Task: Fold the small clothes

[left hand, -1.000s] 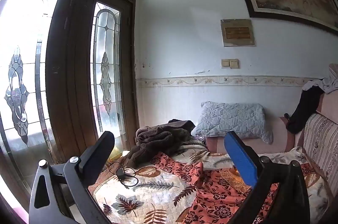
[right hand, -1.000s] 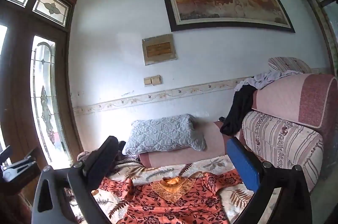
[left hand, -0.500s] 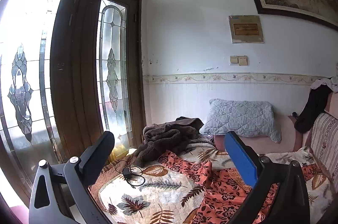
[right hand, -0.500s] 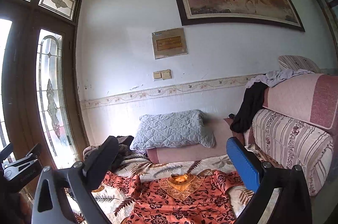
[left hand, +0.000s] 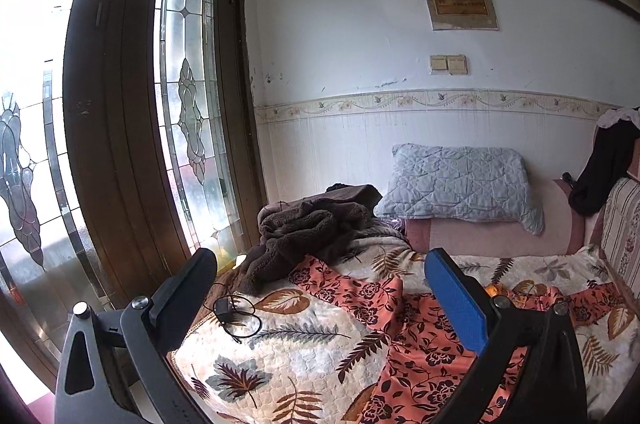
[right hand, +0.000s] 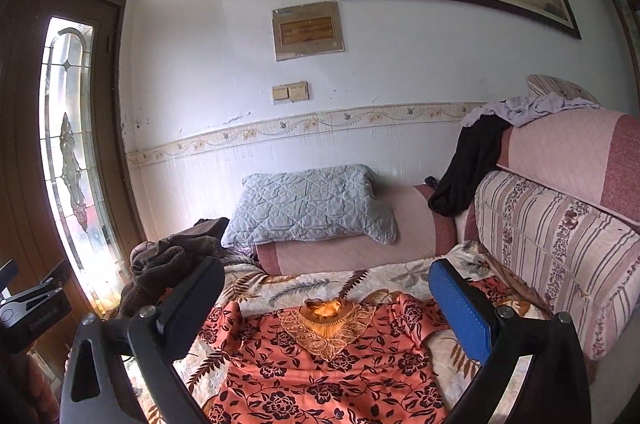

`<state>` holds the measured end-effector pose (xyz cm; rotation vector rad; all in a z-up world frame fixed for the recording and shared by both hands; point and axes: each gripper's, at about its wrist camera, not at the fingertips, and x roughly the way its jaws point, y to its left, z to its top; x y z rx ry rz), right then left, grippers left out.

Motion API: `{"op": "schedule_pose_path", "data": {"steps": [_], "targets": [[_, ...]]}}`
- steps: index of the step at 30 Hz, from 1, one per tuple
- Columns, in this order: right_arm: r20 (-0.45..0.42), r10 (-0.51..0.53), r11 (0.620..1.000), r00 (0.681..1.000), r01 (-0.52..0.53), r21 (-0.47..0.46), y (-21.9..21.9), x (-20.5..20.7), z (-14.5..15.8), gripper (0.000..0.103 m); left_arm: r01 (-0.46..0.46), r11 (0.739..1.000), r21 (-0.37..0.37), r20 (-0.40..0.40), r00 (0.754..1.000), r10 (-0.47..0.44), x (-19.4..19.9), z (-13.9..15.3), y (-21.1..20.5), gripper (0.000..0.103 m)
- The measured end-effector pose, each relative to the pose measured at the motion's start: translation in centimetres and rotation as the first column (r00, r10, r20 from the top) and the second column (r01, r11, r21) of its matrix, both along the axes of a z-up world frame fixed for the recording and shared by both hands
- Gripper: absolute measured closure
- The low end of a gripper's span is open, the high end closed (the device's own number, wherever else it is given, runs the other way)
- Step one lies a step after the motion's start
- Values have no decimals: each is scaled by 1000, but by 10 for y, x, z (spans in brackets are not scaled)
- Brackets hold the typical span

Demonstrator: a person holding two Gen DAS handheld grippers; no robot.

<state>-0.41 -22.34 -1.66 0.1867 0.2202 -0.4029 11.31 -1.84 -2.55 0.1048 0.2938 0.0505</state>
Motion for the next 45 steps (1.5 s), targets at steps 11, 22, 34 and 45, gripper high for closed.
{"op": "schedule_pose_path", "data": {"steps": [11,22,34,45], "targets": [[-88,-22,999,996,24,22,-26,60,-27,0,19,1000,20,-65,998,-17,58,-33,-23,0],[-138,-23,998,990,31,57,-61,121,-59,0,32,998,46,-113,993,-27,119,-60,-58,0],[-193,20,973,981,25,228,-167,178,-128,0,146,989,22,-296,946,-134,203,-135,-111,0],[-370,-180,784,911,360,506,-440,180,-295,0,97,995,-4,-655,752,-76,295,-330,-137,0]]}}
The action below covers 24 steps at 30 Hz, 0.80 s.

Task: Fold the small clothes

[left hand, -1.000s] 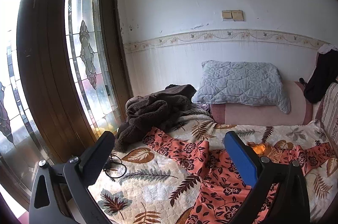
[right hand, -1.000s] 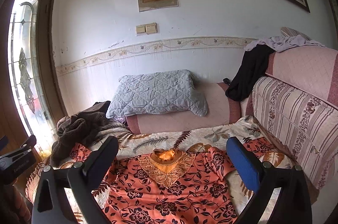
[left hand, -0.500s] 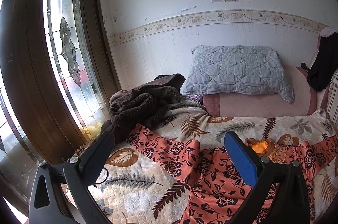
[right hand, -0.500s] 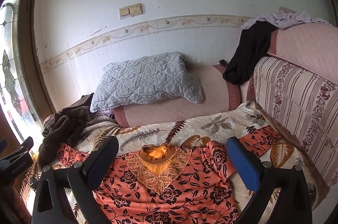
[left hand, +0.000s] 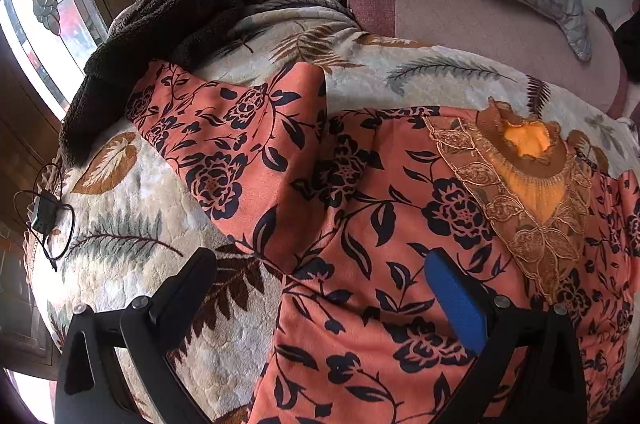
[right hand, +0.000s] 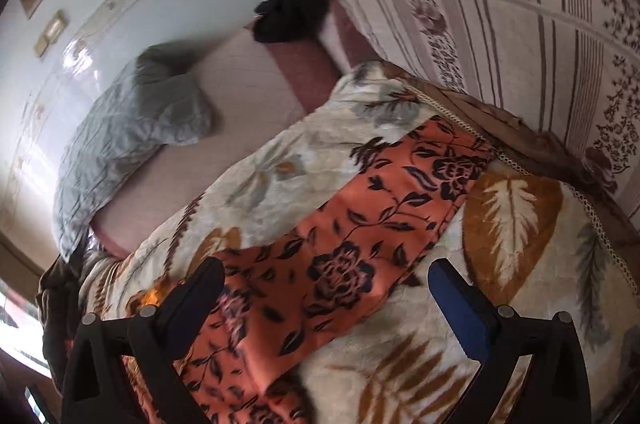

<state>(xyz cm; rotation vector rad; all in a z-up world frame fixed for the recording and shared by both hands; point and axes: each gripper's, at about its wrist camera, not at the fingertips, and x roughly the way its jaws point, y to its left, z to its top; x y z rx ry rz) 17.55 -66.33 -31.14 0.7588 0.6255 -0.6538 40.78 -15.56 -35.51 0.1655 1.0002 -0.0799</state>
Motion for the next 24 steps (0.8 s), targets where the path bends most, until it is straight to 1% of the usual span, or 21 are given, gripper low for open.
{"op": "schedule_pose_path", "data": {"steps": [2,3,5,6,7,8,9,10,11,12,13,15,17,18,19,20,21,22,23,24], "targets": [[-6,-100,994,995,100,37,-36,-3,-18,1,8,1000,10,24,1000,-8,7,-4,-5,0],[7,-154,986,988,153,64,-52,-8,-26,3,11,1000,17,39,999,-11,10,-5,-7,0],[39,-252,962,967,246,118,-81,-19,-42,12,22,999,24,70,997,-24,16,-7,-11,0],[42,-284,950,958,275,150,-92,-22,-51,20,29,999,24,82,996,-31,17,-9,-12,0],[46,-301,941,953,288,177,-103,-23,-60,31,35,999,25,88,995,-37,19,-11,-14,0],[32,-315,932,949,303,197,-114,-22,-69,38,42,999,26,91,995,-44,21,-13,-15,0],[4,-341,919,940,332,212,-122,-22,-79,53,53,998,23,93,994,-55,22,-14,-17,0],[-11,-371,901,928,363,236,-129,-24,-88,62,64,998,23,97,993,-65,22,-16,-18,0],[-13,-396,883,918,385,267,-135,-26,-97,64,73,997,27,104,992,-76,21,-16,-19,0],[-13,-408,872,913,393,292,-139,-27,-106,65,80,996,35,115,990,-84,19,-16,-21,0],[-15,-415,868,910,401,294,-141,-26,-111,64,87,995,42,125,988,-92,18,-17,-22,0],[11,-427,878,904,411,246,-141,-21,-112,65,101,994,43,138,985,-106,17,-17,-24,0],[50,-422,887,905,401,227,-144,-14,-115,66,106,993,45,142,984,-112,17,-17,-25,0],[89,-426,889,901,398,227,-144,-15,-116,83,109,993,45,142,983,-114,17,-17,-25,0],[157,-413,895,897,369,251,-143,-17,-117,98,112,993,42,143,983,-117,17,-16,-24,0],[208,-411,895,888,349,279,-142,-18,-116,98,113,993,43,148,982,-118,17,-15,-23,0],[241,-412,897,879,345,277,-136,-19,-110,98,112,993,43,156,981,-117,16,-12,-21,0],[280,-382,914,881,315,257,-127,-17,-97,98,110,993,39,166,979,-116,16,-8,-19,0],[322,-323,940,890,262,219,-115,-12,-81,98,106,994,33,176,978,-110,15,-4,-15,0],[338,-260,962,904,215,166,-98,-3,-60,98,100,995,26,185,977,-103,16,1,-11,0]]}}
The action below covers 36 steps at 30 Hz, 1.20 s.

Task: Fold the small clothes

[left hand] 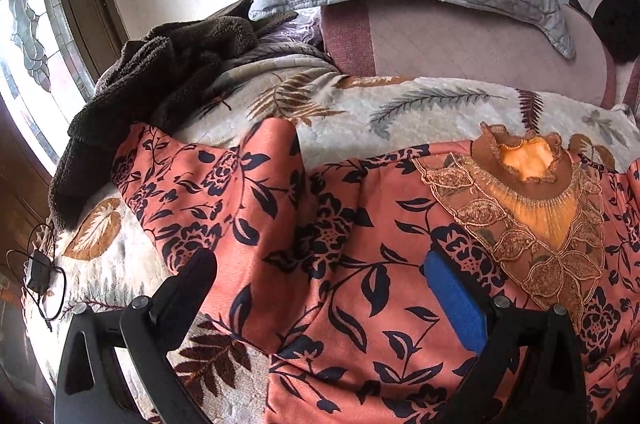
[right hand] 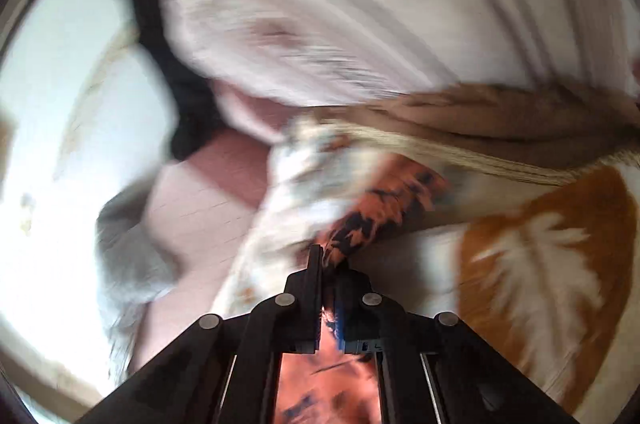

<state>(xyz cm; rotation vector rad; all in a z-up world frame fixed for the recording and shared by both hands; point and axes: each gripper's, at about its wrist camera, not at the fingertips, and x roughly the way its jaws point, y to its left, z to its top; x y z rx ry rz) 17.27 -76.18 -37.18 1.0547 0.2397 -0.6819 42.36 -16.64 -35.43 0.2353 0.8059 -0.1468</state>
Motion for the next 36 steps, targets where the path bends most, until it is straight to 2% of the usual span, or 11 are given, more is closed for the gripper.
{"op": "schedule_pose_path", "data": {"steps": [4,9,13,18,21,25,27,29,31,33,36], "targets": [[64,215,972,975,-207,-108,82,33,74,98,-35,998,-42,35,999,37,1,22,23,0],[115,474,872,873,-448,-194,216,87,128,95,-99,992,-75,81,991,105,0,43,64,0],[125,599,797,791,-574,-186,322,137,117,95,-156,983,-94,79,983,164,3,46,100,0],[87,704,708,705,-706,-7,423,188,60,94,-223,965,-137,17,974,227,14,39,133,0],[47,781,622,623,-782,45,453,200,42,94,-225,965,-137,6,974,228,16,37,138,0],[-40,862,505,505,-863,-9,471,188,42,94,-205,969,-135,11,978,209,13,37,130,0],[-64,879,471,472,-881,-37,468,179,44,94,-183,974,-134,14,982,187,11,37,122,0],[-92,876,474,474,-880,-27,463,173,42,94,-161,977,-138,0,987,163,11,35,113,0],[-97,889,450,447,-893,10,456,172,37,94,-154,977,-145,-29,988,151,12,29,107,0],[-106,914,397,391,-917,45,460,174,26,94,-153,977,-147,-53,988,147,14,24,103,0],[-132,951,289,279,-955,63,470,161,12,94,-150,981,-122,-43,988,146,13,21,99,0]]}}
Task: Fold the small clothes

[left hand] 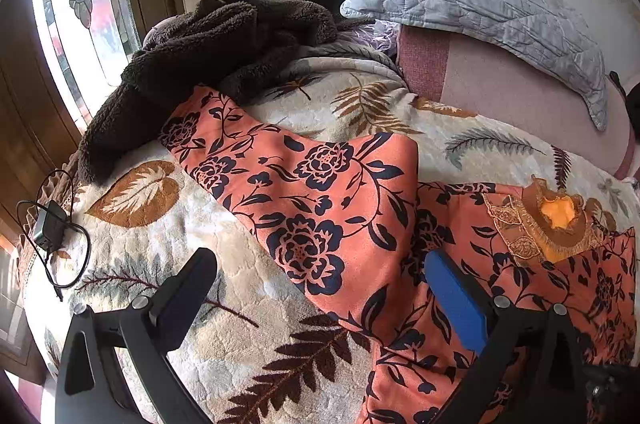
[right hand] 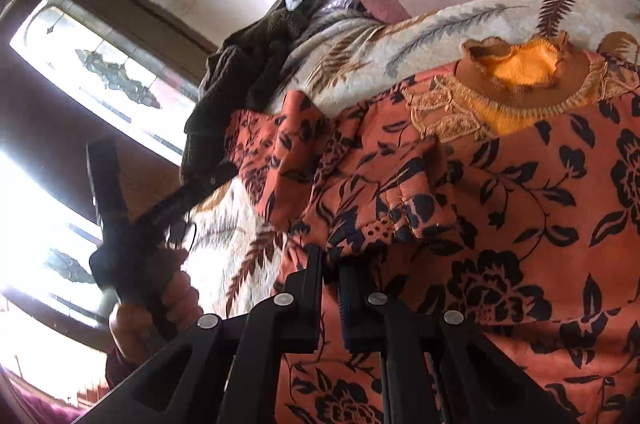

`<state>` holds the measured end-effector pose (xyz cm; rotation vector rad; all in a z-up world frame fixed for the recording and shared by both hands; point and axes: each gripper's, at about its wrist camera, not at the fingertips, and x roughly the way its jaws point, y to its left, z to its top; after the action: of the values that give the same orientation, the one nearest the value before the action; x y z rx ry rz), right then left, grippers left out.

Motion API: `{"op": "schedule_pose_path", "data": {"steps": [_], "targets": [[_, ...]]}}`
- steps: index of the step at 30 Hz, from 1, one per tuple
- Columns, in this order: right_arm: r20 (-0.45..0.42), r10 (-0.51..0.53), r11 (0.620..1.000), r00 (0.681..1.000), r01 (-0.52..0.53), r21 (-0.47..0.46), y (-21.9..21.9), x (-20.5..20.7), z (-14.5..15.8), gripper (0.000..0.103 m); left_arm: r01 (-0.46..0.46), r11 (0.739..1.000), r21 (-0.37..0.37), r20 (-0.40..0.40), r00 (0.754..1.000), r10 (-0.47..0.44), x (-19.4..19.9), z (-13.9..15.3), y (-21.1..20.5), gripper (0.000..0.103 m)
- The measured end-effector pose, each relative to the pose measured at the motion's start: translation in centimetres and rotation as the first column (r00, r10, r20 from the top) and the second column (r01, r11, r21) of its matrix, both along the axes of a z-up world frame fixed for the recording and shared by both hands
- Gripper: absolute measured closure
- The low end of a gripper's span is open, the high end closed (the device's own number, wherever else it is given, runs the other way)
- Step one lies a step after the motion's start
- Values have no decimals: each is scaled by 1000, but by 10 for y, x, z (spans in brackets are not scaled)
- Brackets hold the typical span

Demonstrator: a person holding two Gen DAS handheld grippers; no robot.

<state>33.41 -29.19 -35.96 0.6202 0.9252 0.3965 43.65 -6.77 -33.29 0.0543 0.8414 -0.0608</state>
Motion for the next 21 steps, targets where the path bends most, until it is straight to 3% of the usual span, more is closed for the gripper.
{"op": "schedule_pose_path", "data": {"steps": [3,6,9,12,16,21], "targets": [[-24,78,997,997,-78,-9,-7,-25,-12,94,31,1000,-1,3,1000,-31,-5,2,-5,0],[15,55,998,998,-55,3,-31,-53,-13,94,67,998,-5,6,998,-67,-13,8,-13,0],[85,-108,991,990,101,91,-80,-74,-16,94,126,991,-44,9,992,-125,-36,17,-23,0],[47,-334,935,941,325,141,-129,-77,-26,94,171,984,-39,36,985,-170,-67,23,-40,0],[-17,-466,866,885,459,199,-158,-75,-33,94,180,981,71,39,982,-183,-102,7,-81,0],[-91,-473,856,877,481,189,-168,-71,-39,94,150,956,254,40,985,-165,-118,-26,-136,0]]}}
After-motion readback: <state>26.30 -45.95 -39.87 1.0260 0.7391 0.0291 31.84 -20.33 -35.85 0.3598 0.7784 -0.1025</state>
